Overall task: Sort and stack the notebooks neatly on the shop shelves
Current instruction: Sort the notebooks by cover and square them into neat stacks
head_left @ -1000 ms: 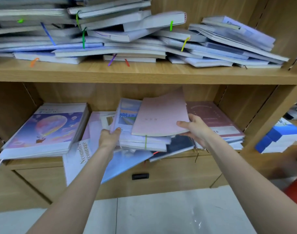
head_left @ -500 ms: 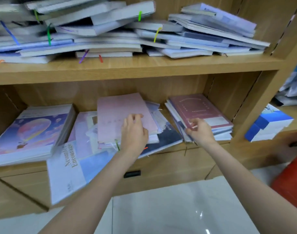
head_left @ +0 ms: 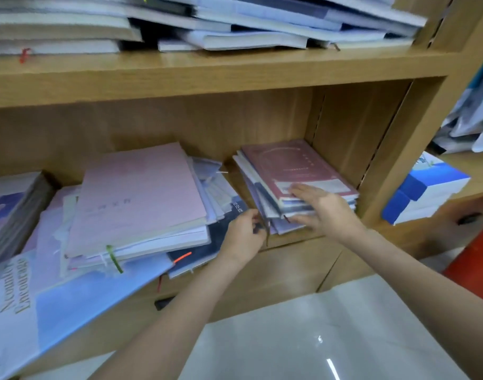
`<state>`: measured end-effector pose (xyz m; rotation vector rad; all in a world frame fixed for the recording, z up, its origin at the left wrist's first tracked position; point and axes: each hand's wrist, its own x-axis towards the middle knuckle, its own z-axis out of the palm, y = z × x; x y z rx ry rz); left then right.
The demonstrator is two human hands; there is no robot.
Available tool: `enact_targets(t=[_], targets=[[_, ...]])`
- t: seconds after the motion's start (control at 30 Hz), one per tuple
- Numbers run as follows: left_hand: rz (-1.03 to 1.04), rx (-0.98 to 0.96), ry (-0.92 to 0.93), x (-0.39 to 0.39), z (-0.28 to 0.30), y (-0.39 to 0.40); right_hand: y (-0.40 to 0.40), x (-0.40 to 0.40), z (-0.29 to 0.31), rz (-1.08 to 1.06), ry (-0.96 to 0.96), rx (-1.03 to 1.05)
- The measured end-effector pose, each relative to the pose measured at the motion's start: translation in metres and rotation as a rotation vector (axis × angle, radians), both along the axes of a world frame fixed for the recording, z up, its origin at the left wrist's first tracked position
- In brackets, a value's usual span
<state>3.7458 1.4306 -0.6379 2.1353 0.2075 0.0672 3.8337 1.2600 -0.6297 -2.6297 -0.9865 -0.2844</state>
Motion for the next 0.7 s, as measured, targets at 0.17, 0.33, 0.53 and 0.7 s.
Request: enact_targets(t=[0.17,0.33,0.53,0.7], targets=[[0.005,-0.115,0.066,0.017,0.000,0.001,0.003,0.013,0.046,-0.088,-0.019,0.246],[0.084,-0.258,0.054,0.017,0.002,-0.002,0.000,0.016,0.075,-0.088,0.013,0.283],[0.085,-0.199,0.068,0.018,0.003,-0.003,0.007,-0.004,0.013,-0.022,-0.007,-0.406],[-0.059,-0.292,0.137,0.008,0.007,-0.007,0.014,-0.001,0.038,-0.114,-0.179,-0.336]])
